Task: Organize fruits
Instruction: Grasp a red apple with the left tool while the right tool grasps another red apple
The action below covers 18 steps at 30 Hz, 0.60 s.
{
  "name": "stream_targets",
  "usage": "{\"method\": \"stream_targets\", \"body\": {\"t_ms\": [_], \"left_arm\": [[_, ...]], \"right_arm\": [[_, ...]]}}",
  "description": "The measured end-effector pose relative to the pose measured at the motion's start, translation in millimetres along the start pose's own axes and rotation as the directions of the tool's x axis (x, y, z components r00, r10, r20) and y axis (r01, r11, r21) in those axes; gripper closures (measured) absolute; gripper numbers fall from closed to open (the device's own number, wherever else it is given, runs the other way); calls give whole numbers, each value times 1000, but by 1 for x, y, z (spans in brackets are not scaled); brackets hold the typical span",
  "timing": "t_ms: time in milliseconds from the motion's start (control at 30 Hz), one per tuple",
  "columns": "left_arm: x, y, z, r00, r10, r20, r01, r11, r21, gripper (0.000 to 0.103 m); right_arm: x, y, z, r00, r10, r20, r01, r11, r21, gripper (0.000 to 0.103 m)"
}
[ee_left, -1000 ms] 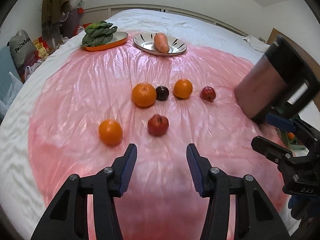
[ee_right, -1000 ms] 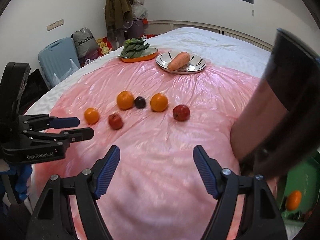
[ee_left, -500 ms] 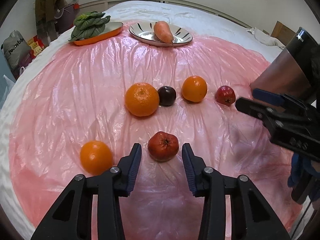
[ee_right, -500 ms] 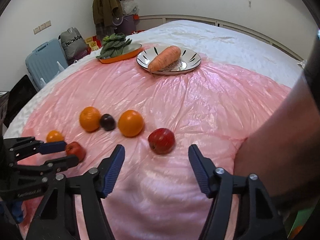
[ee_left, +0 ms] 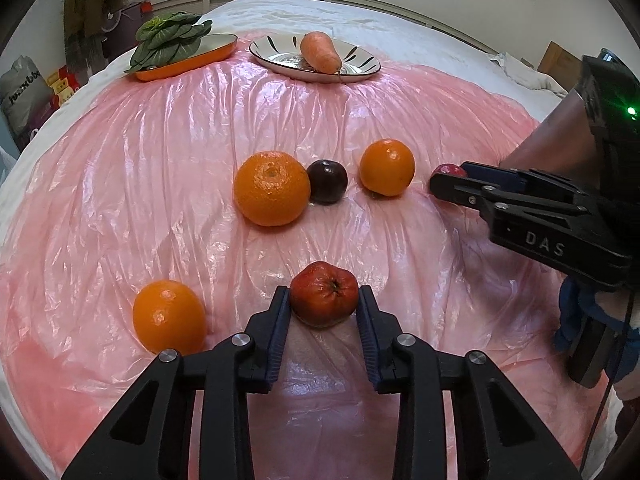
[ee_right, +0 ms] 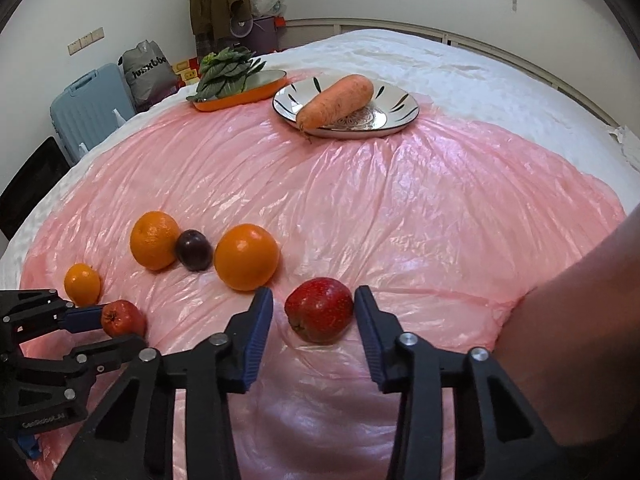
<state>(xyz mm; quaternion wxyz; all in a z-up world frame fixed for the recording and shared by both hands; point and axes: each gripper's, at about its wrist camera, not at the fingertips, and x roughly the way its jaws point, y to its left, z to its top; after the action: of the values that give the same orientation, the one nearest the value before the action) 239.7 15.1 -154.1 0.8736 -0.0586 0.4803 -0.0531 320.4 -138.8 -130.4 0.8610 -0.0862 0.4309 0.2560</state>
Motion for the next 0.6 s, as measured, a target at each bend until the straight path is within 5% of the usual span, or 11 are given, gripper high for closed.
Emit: {"method": "stream_targets", "body": {"t_ms": [33,600], "left_arm": [[0,0,0,1000,-1,2,1,1000,-1,74],[1,2,-1,1000,-5,12,6,1000,-12,74]], "right_arm": [[1,-1,0,1000,0,-3,0,1000,6,52],[12,-4,-1,1000,-10,-30,10,1000,18,52]]}}
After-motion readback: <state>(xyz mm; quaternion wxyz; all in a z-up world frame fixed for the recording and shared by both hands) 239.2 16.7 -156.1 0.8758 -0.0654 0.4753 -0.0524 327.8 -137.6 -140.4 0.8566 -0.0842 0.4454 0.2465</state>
